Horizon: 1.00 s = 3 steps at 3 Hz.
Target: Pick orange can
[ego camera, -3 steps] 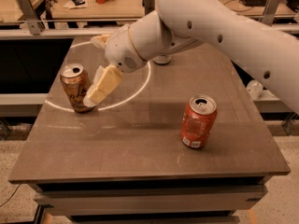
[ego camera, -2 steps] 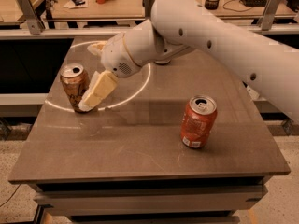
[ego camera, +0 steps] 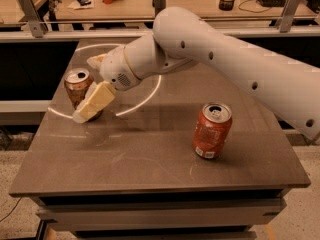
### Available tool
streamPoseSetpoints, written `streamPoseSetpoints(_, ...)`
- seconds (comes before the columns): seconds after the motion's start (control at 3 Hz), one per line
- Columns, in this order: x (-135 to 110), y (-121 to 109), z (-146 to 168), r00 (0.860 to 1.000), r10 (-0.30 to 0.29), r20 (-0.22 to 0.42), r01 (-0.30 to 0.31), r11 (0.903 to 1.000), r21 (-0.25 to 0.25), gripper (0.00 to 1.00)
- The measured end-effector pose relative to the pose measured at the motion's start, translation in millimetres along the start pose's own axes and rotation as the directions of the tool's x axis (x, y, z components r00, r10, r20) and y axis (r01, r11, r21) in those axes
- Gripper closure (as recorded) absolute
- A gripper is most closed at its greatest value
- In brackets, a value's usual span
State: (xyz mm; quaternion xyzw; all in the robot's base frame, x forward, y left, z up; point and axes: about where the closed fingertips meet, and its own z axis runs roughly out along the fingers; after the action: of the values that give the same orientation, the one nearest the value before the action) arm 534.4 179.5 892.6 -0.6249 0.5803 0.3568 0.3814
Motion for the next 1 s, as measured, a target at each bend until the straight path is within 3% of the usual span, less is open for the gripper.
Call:
streamPoseSetpoints(0.33, 2.3, 2.7, 8.9, 1.000, 0.024, 0.014, -0.023, 0.9993, -0.028, 0.16)
streamPoseSetpoints(1.0, 6.2, 0.9, 10.9, 0.999, 0.035, 0.024, -0.034, 0.9980, -0.053, 0.73)
